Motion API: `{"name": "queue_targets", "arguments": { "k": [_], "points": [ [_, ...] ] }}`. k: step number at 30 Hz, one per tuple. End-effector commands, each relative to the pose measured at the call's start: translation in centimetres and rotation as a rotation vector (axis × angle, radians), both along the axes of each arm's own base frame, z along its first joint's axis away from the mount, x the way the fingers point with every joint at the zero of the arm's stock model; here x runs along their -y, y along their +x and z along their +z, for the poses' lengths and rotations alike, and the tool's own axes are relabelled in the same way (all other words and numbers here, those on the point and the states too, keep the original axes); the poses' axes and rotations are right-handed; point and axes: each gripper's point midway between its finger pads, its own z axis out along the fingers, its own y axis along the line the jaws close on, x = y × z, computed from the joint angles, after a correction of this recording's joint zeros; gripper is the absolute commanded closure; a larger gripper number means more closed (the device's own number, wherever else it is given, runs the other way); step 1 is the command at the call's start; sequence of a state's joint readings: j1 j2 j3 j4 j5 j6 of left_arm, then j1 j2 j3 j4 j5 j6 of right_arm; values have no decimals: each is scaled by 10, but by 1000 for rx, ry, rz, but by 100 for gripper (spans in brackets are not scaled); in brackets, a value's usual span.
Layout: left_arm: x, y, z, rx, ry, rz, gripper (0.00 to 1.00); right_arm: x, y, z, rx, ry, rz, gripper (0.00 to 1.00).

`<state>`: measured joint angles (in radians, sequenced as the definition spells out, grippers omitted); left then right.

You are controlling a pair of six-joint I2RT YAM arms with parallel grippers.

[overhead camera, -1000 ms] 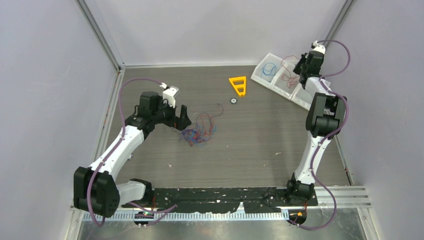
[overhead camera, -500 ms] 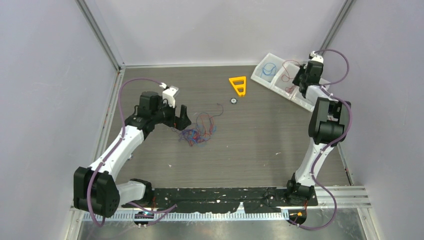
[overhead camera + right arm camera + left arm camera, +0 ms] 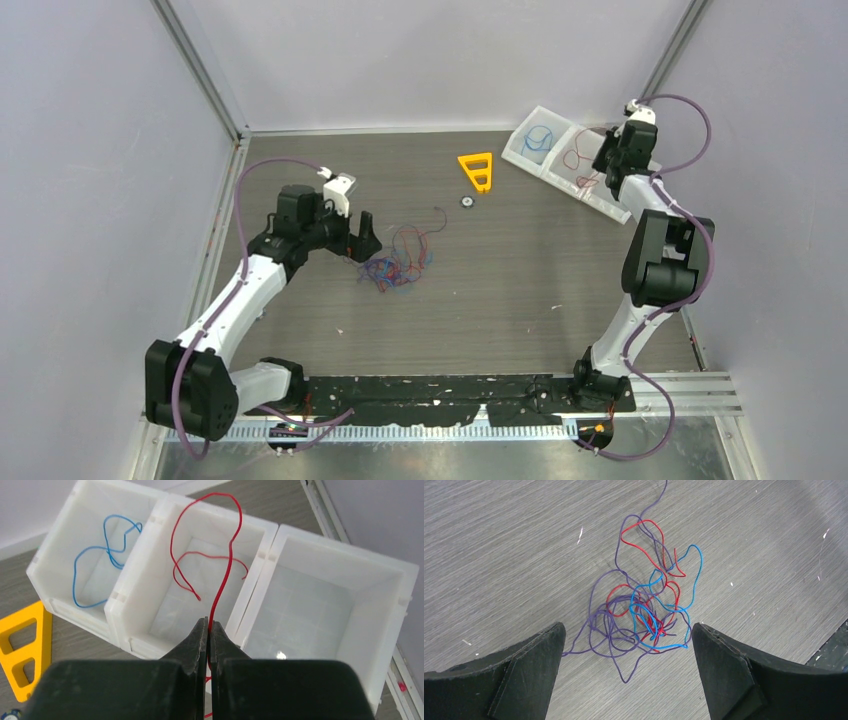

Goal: Untangle the cables

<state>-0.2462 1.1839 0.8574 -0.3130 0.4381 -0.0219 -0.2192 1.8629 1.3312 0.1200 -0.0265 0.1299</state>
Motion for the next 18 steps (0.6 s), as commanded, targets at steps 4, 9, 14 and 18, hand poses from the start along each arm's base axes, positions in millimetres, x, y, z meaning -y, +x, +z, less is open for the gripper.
{"name": "queue_targets", "arguments": {
  "k": [4, 9, 14, 18],
  "points": [
    [0, -2, 5, 20, -20, -1, 1, 4, -2, 19, -20, 11, -25, 95],
    [0, 1, 8, 19, -17, 2, 1, 1, 29, 19, -28, 51, -23, 95],
    [-1, 2, 6, 9, -2, -1, 1, 2, 56, 9, -39, 47, -6, 94],
    [-1, 1, 2, -4, 3, -4, 1, 1, 75, 2, -29, 39, 22, 95]
  ]
}}
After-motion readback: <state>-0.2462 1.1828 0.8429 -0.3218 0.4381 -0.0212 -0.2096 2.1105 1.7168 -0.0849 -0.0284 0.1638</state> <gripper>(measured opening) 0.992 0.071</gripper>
